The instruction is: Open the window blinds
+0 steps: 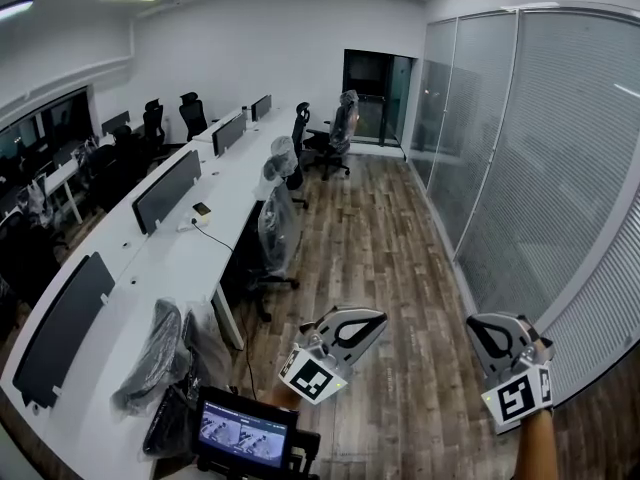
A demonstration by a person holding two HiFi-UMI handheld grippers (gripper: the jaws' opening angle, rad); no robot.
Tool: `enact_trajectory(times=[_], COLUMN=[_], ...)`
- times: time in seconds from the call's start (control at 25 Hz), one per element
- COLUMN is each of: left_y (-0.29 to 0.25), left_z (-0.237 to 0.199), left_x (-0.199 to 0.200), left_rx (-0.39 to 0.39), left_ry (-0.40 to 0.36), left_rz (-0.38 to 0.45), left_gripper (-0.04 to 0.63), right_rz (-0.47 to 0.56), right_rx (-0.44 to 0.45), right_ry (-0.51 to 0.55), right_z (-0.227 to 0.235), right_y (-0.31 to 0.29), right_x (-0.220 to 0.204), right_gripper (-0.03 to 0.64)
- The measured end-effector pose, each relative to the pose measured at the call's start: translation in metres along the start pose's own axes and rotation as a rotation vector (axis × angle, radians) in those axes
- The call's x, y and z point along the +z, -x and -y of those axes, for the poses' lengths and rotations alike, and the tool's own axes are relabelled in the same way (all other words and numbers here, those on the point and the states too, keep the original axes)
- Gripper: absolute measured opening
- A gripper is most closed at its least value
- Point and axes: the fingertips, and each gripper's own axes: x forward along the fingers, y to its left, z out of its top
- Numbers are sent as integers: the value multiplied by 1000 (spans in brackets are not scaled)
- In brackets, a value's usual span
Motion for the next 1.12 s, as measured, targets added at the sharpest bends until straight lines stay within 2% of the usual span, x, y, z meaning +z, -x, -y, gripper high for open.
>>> enact_trajectory(times=[0.2, 0.44, 0.56, 0.8, 0.92, 1.12], left_y=[-6, -8, -5, -24, -43, -87], left_z=[-1, -6, -14, -28, -25, -29], left_x=[-12, -46, -55, -61, -76, -115], left_rx=[-8, -22, -18, -21, -38, -65], left_ry=[15, 42, 57, 43, 59, 27], left_rz=[-8, -13, 4, 31, 16, -17], left_gripper=[5, 5, 5, 5, 5, 5], right_rz=[-7, -37, -43, -56, -52, -36], right_rx=[0, 1, -1, 1, -8, 1], right_ry=[-11, -36, -32, 31, 29, 4], right_z=[0, -6, -10, 5, 14, 26], right_y=[-10, -38, -50, -57, -63, -97], right_x=[-6, -22, -16, -15, -30, -86], right_gripper=[3, 3, 3, 3, 3, 3])
